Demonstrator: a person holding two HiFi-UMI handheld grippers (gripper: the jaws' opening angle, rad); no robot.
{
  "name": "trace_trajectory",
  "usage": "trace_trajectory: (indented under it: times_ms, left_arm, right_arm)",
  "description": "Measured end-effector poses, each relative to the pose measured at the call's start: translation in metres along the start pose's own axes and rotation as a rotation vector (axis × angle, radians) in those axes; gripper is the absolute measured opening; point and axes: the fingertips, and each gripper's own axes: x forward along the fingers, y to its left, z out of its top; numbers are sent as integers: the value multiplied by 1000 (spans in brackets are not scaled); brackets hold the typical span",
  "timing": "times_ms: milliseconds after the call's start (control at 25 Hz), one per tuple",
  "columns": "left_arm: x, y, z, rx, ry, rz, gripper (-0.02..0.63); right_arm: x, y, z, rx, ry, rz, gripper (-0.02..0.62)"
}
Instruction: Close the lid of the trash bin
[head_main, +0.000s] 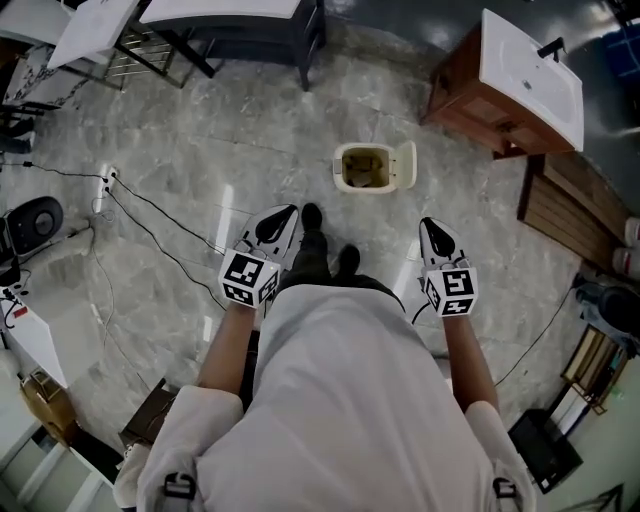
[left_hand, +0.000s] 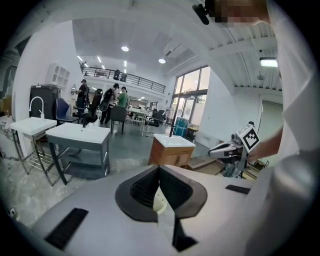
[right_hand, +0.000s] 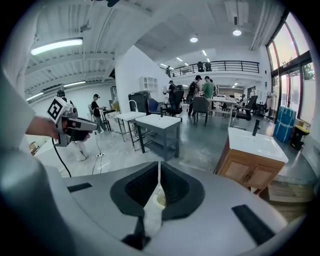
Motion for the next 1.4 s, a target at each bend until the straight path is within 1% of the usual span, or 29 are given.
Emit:
trace_trajectory:
  times_ms: [160,320,480,760,920,1160,1400]
  left_arm:
    - [21,28,2,14,28,-41,18]
    - [44,50,-4,36,72,-93,18]
    - [63,70,-11,37,101,-142,18]
    - [91,86,-29,62,148,-220,18]
    - [104,91,-39,48,168,-250,18]
    - [122,91,-56,32,187,-267,18]
    - [150,90,-74,8,206,-246,18]
  right_arm:
    - [27,1,5,12,35,-16,37]
    - [54,-4,8,29,71,-34,37]
    - [84,-12,4,43,105,-61,37]
    - [127,-30,-31,156,187,-117,37]
    - [146,-37,-51,189,232,-134,37]
    - [170,-53,-75,215,279,-129,37]
    - [194,-87,-108,263,320,-137,38]
